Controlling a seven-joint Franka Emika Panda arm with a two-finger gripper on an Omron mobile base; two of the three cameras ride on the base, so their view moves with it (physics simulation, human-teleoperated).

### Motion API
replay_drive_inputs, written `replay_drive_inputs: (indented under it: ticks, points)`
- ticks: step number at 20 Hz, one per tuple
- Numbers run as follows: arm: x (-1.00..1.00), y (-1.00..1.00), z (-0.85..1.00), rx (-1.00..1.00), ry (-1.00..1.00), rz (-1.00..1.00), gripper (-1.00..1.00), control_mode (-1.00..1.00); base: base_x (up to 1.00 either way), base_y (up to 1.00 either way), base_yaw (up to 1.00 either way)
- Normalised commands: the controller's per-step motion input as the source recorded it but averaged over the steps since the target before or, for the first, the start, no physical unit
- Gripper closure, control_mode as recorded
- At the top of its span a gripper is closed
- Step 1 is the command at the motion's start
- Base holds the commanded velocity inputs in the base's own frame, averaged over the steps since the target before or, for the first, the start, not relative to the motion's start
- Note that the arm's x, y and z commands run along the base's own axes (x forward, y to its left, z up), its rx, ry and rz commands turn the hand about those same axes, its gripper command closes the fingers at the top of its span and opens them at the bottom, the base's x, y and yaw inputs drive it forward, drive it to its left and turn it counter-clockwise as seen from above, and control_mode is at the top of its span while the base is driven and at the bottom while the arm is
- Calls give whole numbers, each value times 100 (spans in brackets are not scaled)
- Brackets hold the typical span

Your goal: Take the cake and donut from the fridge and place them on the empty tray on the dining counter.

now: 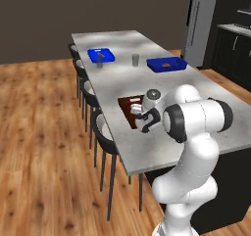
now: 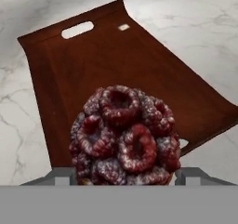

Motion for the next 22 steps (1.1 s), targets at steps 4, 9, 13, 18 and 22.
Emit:
replay_drive_inputs:
  ticks: [4,9,13,18,22]
  points:
    - [34,0,-20,3,-1,-2,100,-100,0,0,0]
    - [38,0,-23,0,-1,-2,100,-100,0,0,0]
    - [29,0,-30,0,0,-1,100,-100,0,0,0]
    - [23,0,-35,0,-3,-2,100,-100,0,0,0]
    - [18,0,-34,0,-4,-3,100,-100,0,0,0]
